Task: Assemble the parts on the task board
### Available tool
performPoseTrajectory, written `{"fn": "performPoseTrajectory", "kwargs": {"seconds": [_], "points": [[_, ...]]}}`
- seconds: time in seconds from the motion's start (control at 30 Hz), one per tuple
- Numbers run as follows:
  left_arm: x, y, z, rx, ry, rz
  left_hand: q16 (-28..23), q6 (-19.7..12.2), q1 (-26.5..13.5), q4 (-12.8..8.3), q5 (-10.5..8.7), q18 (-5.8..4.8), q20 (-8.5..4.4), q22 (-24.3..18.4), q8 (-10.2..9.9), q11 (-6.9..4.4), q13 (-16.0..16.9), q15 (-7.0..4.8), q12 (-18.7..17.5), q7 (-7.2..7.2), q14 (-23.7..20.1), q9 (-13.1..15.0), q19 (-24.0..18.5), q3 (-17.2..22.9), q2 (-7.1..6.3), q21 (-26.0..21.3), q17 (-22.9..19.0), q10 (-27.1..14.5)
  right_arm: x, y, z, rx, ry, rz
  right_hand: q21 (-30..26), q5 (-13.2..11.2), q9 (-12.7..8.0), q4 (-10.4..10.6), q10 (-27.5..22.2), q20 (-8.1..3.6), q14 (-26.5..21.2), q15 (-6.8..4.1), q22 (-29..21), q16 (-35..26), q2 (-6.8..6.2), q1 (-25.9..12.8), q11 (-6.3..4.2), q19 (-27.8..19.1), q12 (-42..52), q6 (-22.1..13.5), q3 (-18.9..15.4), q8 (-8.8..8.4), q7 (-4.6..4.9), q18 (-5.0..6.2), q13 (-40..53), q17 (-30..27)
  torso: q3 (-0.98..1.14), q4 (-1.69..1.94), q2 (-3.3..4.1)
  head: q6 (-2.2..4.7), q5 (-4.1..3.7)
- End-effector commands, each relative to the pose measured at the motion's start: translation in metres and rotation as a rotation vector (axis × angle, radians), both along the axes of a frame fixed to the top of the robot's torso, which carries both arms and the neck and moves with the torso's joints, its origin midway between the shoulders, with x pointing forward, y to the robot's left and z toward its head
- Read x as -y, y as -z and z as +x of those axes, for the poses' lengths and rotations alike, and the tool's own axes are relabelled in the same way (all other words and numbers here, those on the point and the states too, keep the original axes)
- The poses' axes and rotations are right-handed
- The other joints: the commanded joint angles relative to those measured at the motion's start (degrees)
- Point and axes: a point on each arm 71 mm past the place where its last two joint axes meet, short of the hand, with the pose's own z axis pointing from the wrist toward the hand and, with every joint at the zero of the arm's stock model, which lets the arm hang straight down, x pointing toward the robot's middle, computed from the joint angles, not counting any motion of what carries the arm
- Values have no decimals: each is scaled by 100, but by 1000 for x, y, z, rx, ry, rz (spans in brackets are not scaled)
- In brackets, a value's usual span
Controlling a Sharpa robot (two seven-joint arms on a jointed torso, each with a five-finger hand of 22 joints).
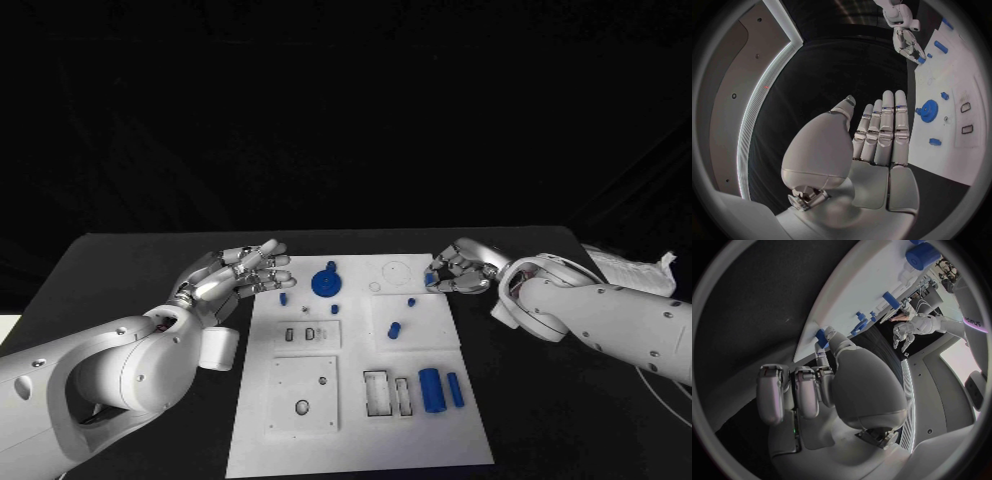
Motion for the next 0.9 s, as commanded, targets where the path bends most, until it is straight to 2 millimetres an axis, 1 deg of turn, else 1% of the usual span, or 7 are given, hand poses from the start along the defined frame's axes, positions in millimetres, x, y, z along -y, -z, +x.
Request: {"fn": "performPoseTrajectory", "kwargs": {"seconds": [0.03,0.23,0.33,0.5,0.63,0.77,0.9], "points": [[2,-1,-1,5,19,-13,-12,-6,12,-31,-20,10,-6,-5,-25,-9,-4,8,-1,11,-48,1,-36,-7,28,-19,5,-28,-1,-1,0,21,0,-7,24,15,29,-1,428,-64,568,-47,406,27,90,-11,-54,180,35,83,50,51,-13,-76,1286,1321,0,3,0,-8,-2],[2,-1,0,5,18,-13,-12,-6,12,-31,-20,10,-6,-5,-25,-9,-4,8,-1,11,-48,1,-36,-7,28,-19,5,-28,-8,-7,-2,76,9,14,45,236,47,8,451,-107,579,-88,446,50,148,-119,-104,198,75,176,95,71,-66,-84,1313,1373,2,2,-5,-9,11],[2,-1,0,5,18,-13,-12,-6,12,-31,-20,10,-6,-5,-25,-9,-4,8,-1,11,-48,1,-36,-7,28,-19,5,-28,-21,-16,-5,104,-6,34,47,372,55,9,461,-126,586,-106,450,63,181,-170,-121,201,93,199,126,70,-86,-85,1326,1403,-2,4,-14,-11,21],[1,0,1,5,15,-12,-12,-6,12,-31,-20,10,-6,-5,-25,-9,-4,8,-1,11,-48,1,-36,-7,28,-19,5,-28,-48,-28,-13,131,-43,42,52,405,61,33,469,-137,591,-115,460,74,237,-233,-130,206,107,215,153,69,-96,-87,1335,1428,-5,13,-17,-23,60],[1,0,2,5,12,-11,-12,-6,12,-31,-20,10,-6,-5,-25,-9,-4,8,-1,11,-48,1,-36,-7,28,-19,5,-28,-76,-32,-18,121,-90,34,47,344,64,64,458,-144,589,-120,449,70,268,-310,-134,202,81,209,159,58,-99,-85,1320,1420,-7,8,-20,-38,128],[0,1,3,6,9,-10,-12,-6,12,-31,-20,10,-6,-5,-25,-9,-4,8,-1,11,-48,1,-36,-7,28,-19,5,-28,-105,-33,-24,124,-150,3,46,339,64,66,451,-145,587,-121,449,66,269,-316,-134,202,65,208,159,56,-99,-84,1310,1412,-12,18,-33,-82,229],[0,2,5,7,7,-10,-12,-6,12,-31,-20,10,-6,-5,-25,-9,-4,8,-1,11,-48,1,-36,-7,28,-19,5,-28,-131,-30,-30,142,-211,-44,44,336,64,66,446,-145,588,-121,444,68,268,-318,-135,200,54,207,160,55,-100,-84,1304,1417,-14,22,-39,-150,374]]}}
